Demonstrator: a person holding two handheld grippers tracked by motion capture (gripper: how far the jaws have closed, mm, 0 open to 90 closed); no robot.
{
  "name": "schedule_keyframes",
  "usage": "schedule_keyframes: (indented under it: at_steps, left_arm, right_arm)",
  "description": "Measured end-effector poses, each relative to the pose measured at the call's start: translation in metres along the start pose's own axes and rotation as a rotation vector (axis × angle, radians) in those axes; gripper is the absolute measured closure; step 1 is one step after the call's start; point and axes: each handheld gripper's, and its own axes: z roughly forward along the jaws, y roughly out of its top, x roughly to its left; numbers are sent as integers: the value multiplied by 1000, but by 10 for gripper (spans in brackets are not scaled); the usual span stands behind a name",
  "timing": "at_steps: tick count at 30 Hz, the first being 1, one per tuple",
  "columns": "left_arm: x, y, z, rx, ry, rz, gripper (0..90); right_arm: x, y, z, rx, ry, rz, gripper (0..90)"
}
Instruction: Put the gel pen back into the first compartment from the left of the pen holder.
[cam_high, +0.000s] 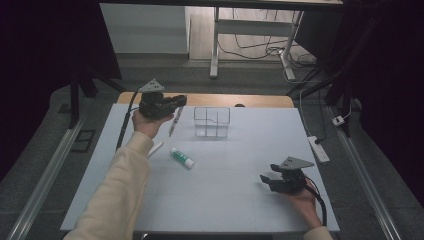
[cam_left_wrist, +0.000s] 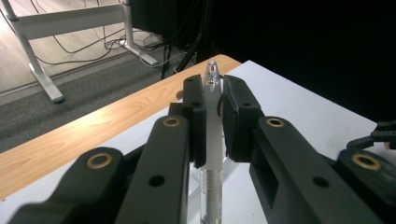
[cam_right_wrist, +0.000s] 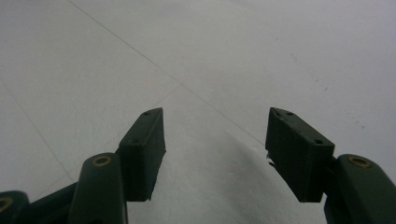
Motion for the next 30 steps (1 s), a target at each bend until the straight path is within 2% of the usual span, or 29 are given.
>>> schedule_keyframes:
  at_steps: [6,17,30]
  left_arm:
    - [-2,9,6,6,6,21,801]
    - [-1,18,21,19,31,25,801]
    - [-8,24,41,15,-5,28,801]
  right_arm:
    - [0,0,0,2,-1,-1,369]
    - [-1,-1,1,1,4,5,369]
    - [-2,-2,-1,4,0,12,369]
